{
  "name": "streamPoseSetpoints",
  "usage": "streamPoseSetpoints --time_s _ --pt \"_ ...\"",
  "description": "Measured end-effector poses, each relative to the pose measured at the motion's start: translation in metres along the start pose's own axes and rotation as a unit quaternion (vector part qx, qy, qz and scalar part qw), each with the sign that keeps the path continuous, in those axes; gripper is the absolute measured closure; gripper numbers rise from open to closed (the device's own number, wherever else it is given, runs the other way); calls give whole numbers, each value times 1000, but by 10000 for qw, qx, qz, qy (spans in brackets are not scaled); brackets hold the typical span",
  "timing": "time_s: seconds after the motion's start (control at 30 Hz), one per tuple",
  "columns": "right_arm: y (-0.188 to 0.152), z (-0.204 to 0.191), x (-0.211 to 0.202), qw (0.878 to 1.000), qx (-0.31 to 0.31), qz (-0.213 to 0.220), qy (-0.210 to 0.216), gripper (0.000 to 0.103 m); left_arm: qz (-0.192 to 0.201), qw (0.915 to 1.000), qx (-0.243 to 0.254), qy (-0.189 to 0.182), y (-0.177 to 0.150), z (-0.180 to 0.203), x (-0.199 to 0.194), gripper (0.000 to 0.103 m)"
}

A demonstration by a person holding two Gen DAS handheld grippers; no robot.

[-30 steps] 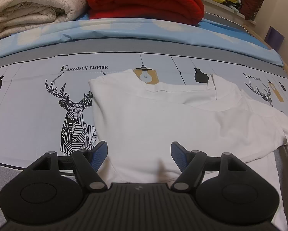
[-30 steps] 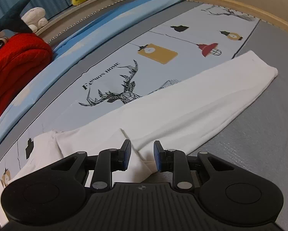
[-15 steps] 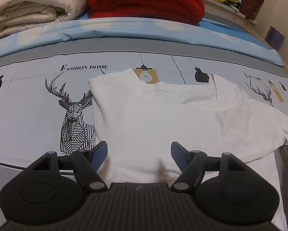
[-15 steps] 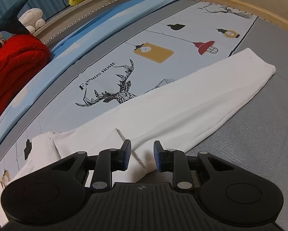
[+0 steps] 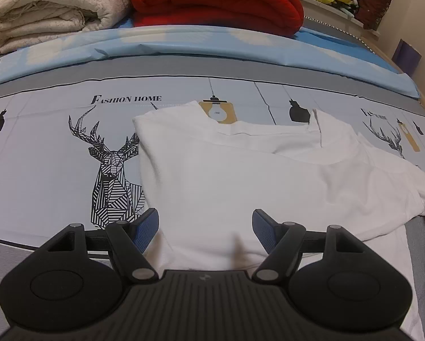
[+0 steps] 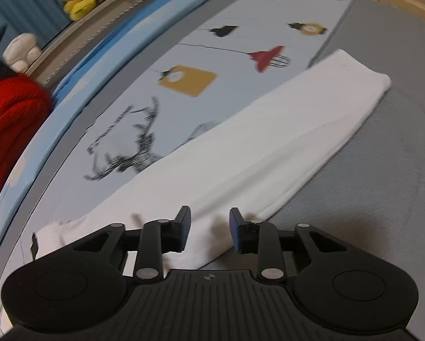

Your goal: Fold small clothes

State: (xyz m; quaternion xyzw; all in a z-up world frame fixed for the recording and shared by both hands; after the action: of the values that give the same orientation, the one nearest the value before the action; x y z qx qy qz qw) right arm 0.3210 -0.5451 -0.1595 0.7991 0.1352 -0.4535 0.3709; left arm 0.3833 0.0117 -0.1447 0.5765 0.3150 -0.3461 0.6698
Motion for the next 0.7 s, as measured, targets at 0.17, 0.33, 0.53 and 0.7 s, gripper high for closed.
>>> streamPoseSetpoints --time_s 0.17,0.33,0.53,0.7 --pt "10 45 12 9991 312 -174 -208 64 -9 10000 6 5 0 -2 -1 26" --pt "15 90 24 9952 843 -219 -442 63 -12 10000 0 16 0 -2 -1 26" --pt "34 108 29 9906 1334 38 -307 62 -15 10000 25 24 0 -2 -2 26" --pt "47 110 40 9866 1581 409 10 61 -25 10000 31 43 1 -4 -1 26"
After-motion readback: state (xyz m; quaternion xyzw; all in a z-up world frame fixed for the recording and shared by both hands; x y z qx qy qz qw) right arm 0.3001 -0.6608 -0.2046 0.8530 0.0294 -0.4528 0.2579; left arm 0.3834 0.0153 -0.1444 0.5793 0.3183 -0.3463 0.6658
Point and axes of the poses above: each gripper's, at about its wrist camera, not at the fingertips, and x roughly the way its jaws point, z to its right, y to its top, the point moved 5 cm from there along x, roughly the way its jaws point, and after that the axes turned 5 degrees about -x, right-handed, at the moved point
